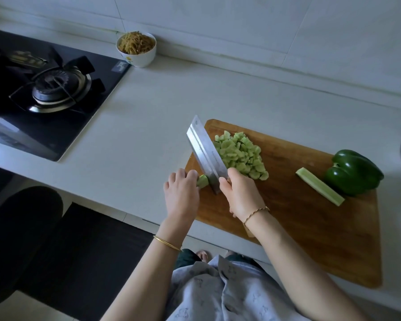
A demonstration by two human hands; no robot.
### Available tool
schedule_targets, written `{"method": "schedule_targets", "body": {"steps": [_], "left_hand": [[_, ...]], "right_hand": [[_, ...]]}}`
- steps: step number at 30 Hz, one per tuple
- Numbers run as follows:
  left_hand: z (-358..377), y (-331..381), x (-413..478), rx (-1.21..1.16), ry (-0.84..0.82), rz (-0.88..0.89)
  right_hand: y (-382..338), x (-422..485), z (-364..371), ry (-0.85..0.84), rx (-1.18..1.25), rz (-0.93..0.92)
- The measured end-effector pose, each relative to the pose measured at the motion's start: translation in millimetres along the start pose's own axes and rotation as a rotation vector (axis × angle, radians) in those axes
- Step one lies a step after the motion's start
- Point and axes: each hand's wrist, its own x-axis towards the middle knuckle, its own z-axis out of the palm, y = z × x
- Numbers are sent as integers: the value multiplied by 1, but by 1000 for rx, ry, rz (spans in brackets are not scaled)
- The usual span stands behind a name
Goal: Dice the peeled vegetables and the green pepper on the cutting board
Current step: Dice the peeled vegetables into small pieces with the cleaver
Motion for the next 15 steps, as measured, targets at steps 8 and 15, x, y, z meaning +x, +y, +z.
{"method": "schedule_targets", "body": {"steps": [8, 15], "left_hand": [[3, 8, 8, -2, -18, 22], [5, 7, 8, -5, -8, 14]], "right_hand": [[3, -7, -8, 58, 79, -5], [0, -10, -10, 35, 43, -10]]}}
